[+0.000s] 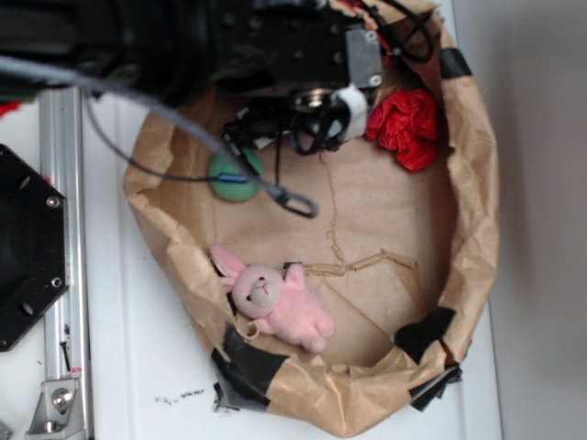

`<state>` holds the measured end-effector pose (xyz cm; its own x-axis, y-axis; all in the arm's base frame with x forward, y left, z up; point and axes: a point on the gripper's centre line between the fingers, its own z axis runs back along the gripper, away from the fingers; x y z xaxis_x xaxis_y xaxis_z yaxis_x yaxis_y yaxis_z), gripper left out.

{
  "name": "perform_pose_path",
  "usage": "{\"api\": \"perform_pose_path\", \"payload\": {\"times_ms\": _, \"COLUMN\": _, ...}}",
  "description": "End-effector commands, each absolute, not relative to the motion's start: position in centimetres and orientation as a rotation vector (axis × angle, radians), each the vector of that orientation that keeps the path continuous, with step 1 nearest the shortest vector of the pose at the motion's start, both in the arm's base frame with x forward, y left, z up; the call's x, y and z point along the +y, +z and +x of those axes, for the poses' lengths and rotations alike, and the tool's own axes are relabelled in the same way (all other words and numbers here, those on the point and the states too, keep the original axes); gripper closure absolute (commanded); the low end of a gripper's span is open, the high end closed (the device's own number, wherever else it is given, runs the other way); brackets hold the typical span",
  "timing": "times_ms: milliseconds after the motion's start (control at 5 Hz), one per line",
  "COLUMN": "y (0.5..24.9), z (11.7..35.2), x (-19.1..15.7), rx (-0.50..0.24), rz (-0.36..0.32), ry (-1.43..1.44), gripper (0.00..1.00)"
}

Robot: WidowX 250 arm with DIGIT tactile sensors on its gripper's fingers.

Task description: Grab the blue ball.

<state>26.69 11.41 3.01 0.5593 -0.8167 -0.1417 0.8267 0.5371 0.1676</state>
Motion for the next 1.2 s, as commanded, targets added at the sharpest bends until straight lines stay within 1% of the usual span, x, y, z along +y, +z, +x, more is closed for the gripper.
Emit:
{"api": "perform_pose_path", "payload": {"times_ms": 0, "y": 1.0, "z": 27.6, "x": 12.5, "rx": 0.094, "rz": 0.218, "ry": -0.982, "gripper": 0.0}}
{"api": "perform_pose_path", "payload": {"times_ms": 200, "y": 0.7, "z": 26.9, "x": 12.7, "rx": 0.151, "rz": 0.22, "ry": -0.947, "gripper": 1.0}}
{"api": "perform_pose_path", "payload": {"times_ms": 400, "y": 1.9, "z": 26.9, "x": 12.3, "rx": 0.144, "rz": 0.211, "ry": -0.907, "gripper": 1.0}}
{"api": "perform_pose_path", "payload": {"times_ms": 600, "y": 2.5, "z": 26.9, "x": 11.2, "rx": 0.176, "rz": 0.155, "ry": -0.896, "gripper": 1.0}}
{"api": "perform_pose_path", "payload": {"times_ms": 800, "y": 4.4, "z": 27.6, "x": 8.6, "rx": 0.185, "rz": 0.172, "ry": -0.903, "gripper": 1.0}}
{"api": "perform_pose_path", "payload": {"times_ms": 1000, "y": 7.8, "z": 28.4, "x": 5.6, "rx": 0.122, "rz": 0.196, "ry": -0.896, "gripper": 1.0}}
